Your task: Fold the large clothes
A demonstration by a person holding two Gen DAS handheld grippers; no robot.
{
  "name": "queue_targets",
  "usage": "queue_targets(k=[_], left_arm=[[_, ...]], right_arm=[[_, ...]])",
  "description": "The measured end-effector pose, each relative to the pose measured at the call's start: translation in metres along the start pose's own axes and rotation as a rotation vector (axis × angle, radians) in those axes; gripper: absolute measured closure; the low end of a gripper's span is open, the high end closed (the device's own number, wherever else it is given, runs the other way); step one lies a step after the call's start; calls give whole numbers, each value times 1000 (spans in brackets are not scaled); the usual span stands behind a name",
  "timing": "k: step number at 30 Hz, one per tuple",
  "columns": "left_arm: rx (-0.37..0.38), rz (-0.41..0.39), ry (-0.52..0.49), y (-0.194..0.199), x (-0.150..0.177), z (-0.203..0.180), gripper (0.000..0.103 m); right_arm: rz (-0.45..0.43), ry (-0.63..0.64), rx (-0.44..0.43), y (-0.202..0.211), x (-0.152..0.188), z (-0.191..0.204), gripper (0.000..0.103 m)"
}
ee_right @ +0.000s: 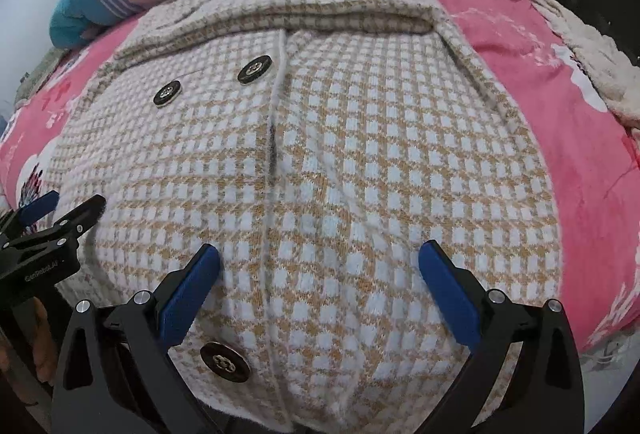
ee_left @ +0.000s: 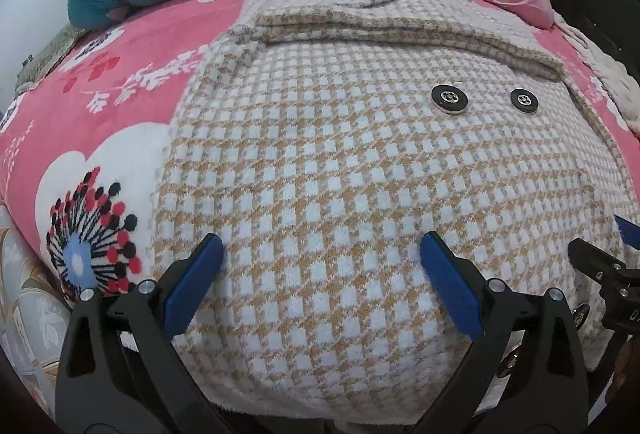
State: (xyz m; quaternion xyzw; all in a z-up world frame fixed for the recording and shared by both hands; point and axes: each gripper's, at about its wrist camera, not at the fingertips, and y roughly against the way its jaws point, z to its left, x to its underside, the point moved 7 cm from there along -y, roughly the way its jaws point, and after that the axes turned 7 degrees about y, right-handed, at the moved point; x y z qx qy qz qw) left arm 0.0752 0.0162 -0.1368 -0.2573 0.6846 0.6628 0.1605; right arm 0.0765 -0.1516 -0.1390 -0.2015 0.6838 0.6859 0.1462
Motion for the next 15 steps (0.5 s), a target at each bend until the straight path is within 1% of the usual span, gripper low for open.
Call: queue_targets(k=[6,15], left_arm=[[-4,19,4,-2,-3,0,8],[-6,44,22,-6,-7,1,7]], right_arm=[[22,-10,3,-6,-12,-4,6],[29,-17,3,-10,-13,-5,6]])
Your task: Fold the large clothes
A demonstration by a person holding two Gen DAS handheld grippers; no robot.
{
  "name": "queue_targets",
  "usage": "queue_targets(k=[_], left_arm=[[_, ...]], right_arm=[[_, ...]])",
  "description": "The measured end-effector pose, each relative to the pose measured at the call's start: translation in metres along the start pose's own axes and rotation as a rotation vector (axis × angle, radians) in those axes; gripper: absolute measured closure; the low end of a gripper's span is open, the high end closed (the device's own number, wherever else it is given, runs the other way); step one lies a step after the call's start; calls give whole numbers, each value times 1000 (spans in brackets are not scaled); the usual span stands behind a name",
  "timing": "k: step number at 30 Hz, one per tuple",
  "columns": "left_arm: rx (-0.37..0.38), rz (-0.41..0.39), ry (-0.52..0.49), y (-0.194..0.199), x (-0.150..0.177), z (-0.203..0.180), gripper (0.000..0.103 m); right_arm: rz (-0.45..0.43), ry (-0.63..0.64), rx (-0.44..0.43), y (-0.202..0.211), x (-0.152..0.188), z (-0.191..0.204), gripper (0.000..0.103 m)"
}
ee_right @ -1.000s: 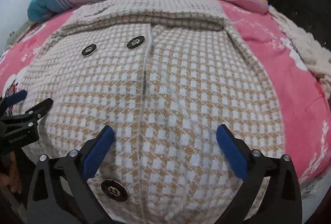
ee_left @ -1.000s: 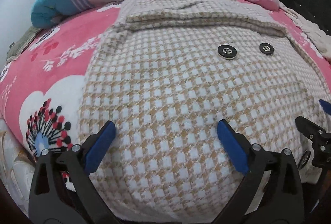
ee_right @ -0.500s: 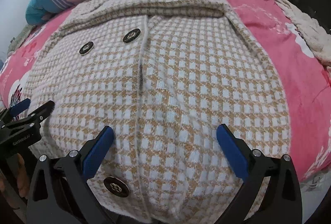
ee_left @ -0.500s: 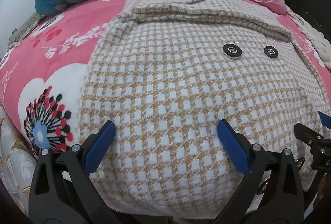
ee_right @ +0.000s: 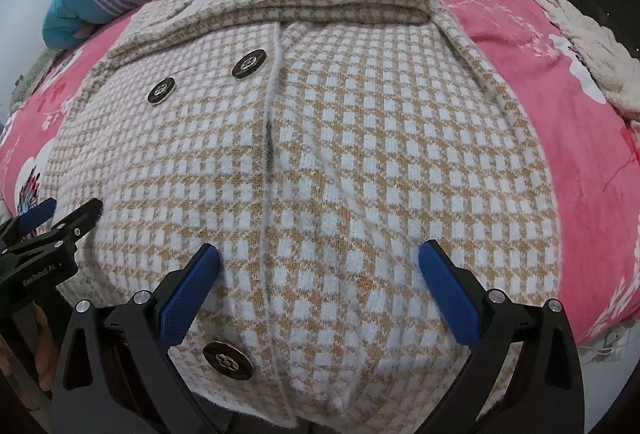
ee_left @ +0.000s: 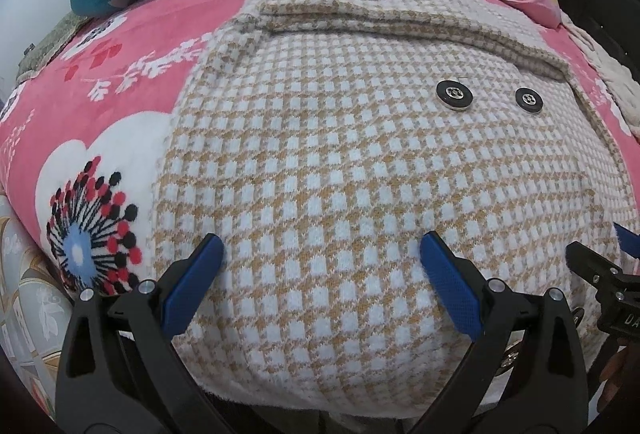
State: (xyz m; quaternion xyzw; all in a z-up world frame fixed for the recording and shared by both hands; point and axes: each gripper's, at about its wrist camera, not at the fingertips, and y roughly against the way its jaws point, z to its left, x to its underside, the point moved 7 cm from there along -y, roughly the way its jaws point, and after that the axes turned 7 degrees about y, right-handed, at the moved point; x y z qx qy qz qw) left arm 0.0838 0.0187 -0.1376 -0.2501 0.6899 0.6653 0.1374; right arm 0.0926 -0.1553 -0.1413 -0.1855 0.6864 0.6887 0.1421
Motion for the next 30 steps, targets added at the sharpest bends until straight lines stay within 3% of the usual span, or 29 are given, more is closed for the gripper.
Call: queue_targets(k=[30], left_arm=[[-8,9,7,-3,-3,0,7]], right_arm=[[-14,-1,-1,-1,4,4,6]])
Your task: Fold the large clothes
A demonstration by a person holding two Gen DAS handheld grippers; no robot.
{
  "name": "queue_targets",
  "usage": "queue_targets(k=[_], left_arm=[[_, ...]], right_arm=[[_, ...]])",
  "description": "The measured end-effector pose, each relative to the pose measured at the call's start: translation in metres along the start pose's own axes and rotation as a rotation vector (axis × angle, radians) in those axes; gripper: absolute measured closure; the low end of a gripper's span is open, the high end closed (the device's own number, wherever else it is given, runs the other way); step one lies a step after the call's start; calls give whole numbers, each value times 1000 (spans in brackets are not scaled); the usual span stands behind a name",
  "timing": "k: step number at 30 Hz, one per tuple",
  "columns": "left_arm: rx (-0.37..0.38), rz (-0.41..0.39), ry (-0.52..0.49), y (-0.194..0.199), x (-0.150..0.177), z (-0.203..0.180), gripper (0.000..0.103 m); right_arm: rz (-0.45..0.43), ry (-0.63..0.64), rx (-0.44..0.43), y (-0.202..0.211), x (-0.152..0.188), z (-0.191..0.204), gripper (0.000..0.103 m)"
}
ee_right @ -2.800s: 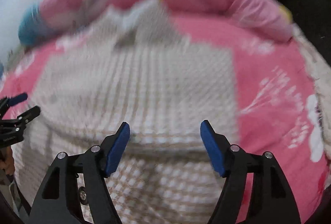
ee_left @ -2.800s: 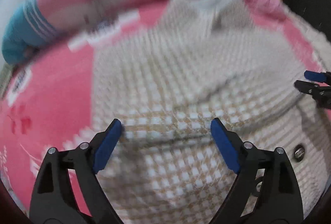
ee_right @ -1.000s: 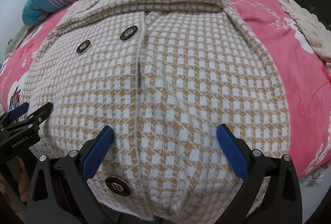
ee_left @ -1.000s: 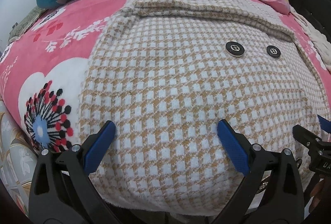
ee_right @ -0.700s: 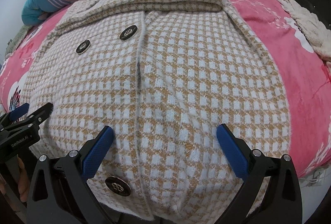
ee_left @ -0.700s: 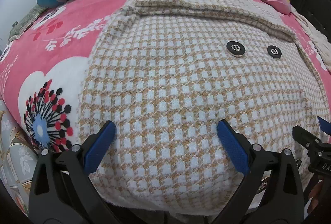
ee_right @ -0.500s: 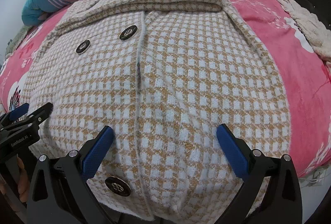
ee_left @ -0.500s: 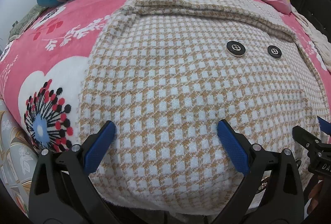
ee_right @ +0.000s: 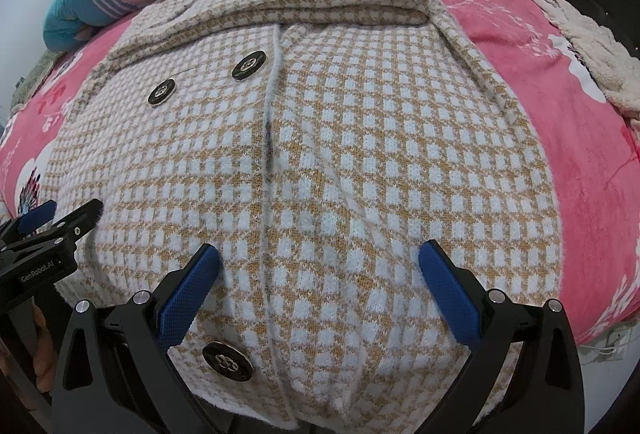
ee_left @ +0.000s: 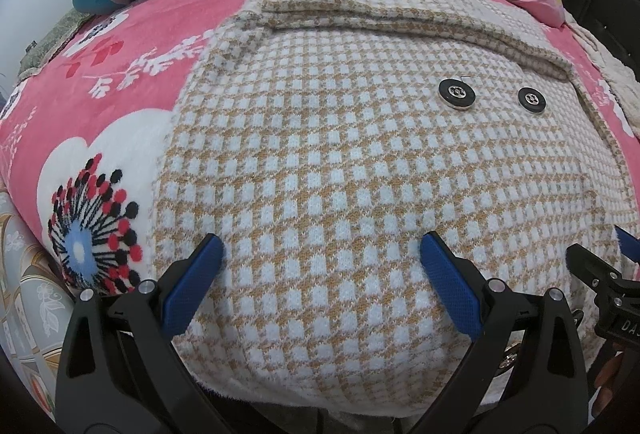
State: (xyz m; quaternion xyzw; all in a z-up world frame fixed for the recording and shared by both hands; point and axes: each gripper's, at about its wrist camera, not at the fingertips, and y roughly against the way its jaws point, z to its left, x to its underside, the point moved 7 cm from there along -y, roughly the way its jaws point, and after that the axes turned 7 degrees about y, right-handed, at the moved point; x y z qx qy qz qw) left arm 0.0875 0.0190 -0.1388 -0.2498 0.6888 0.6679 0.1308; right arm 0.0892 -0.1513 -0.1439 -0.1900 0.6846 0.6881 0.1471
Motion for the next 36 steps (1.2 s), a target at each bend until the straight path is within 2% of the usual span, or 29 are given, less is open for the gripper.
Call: queue_targets(k=[16,23,25,27,31,36], left_arm=[[-12,-3,7,1,1,1,7],[-23,-9,11,2,4,-1,7],[-23,-12,12,1,4,-2,7],[-19,-29,2,2,5,-2,7],[3,-94,-59,5,8,-3,7],[110,-133,-58,25,17,12,7]], right_arm=[[-18,12,-11,2,1,0,6],[-45,63,-51,23,9,7,6],[-62,82,-46,26,13,9,6],[-42,95,-19,20,20,8,6],[-51,101,-3,14,22,8,6],[-70,105,-20,15,21,10,6]])
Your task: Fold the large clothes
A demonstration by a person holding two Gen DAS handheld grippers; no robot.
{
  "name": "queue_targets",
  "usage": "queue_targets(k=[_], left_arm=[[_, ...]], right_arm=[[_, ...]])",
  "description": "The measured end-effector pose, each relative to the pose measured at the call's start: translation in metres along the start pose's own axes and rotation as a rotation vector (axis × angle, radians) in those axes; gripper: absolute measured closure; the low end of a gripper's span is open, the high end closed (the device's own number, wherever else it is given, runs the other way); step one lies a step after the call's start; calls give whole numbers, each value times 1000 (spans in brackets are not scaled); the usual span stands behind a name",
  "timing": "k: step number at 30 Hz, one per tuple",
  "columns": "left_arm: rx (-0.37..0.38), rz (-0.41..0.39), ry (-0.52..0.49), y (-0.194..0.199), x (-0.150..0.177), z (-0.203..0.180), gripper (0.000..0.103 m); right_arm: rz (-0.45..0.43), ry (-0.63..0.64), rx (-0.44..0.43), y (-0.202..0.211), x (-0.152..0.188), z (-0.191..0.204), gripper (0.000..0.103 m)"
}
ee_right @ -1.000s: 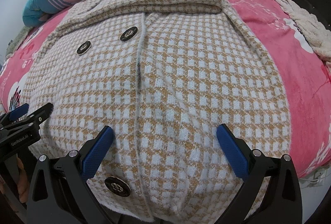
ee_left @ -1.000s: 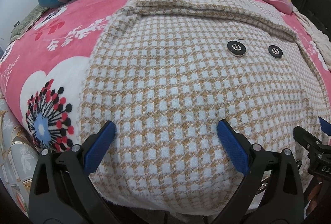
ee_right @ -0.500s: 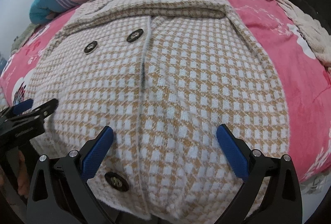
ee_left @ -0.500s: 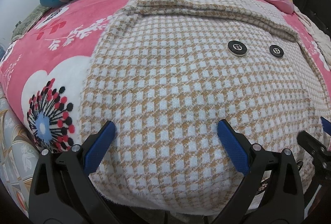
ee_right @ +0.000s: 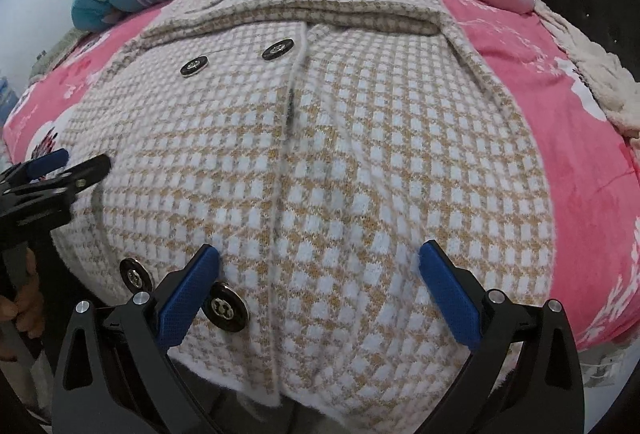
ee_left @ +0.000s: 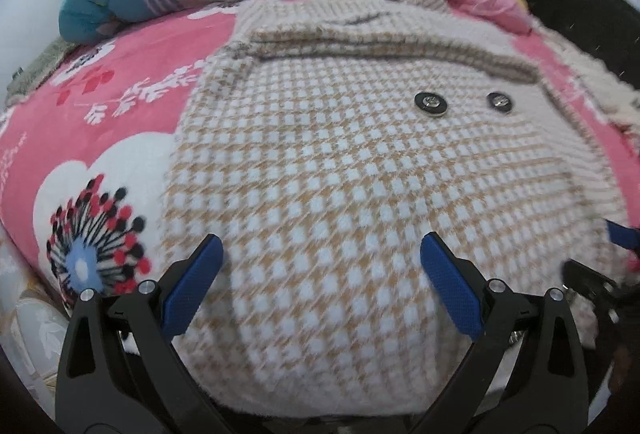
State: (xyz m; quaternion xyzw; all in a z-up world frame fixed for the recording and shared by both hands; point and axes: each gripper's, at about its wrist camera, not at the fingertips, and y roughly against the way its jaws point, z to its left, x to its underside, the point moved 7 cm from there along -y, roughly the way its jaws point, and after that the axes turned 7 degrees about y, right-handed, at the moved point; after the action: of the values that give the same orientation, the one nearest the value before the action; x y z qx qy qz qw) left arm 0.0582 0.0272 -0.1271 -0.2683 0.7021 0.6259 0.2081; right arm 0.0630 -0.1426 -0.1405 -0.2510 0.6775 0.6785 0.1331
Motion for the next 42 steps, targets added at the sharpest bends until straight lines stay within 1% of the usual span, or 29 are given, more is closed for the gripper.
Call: queue_targets(k=[2,6,9,11,13,14,15,16,18,20,23,28,31,35,39,42], left_arm=[[11,-31,-3,15,12,13,7],[-1,-42,-42,38,45,30,7],[7,-32,-32,48,67,38,8],[26,-8,-19,50,82,42,8],[42,2,-12,46,89,42,9],[52,7,-7,46,92,42,18],[66,21,4,42,95,42,29],[78,44,21,37,98,43,33],[97,77,70,26,99,48,47],[108,84,112,20,100,55,49],[106,79,128,15,96,63,49],[174,105,150,1,96,70,53],[209,111,162,2,97,70,57],[275,138,149,7,102,64,57],[286,182,146,2,110,58,57],[268,209,151,-5,116,59,57]], right_arm=[[-10,3,-7,1,3,-1,6],[-31,4,-25,5,15,-4,6],[-40,3,-35,5,17,-6,6],[-47,5,-40,6,18,-8,6],[-55,8,-44,7,20,-9,6],[-58,11,-47,7,21,-11,6],[-61,12,-48,8,22,-12,6],[-64,14,-48,8,22,-12,6],[-66,17,-48,9,24,-11,6],[-66,19,-49,9,24,-11,6],[-62,18,-46,9,24,-9,6],[-62,18,-42,8,21,-7,6],[-60,19,-42,8,21,-7,6],[-57,21,-38,6,21,-7,6],[-55,21,-34,6,21,-6,6],[-54,23,-35,5,19,-6,6]])
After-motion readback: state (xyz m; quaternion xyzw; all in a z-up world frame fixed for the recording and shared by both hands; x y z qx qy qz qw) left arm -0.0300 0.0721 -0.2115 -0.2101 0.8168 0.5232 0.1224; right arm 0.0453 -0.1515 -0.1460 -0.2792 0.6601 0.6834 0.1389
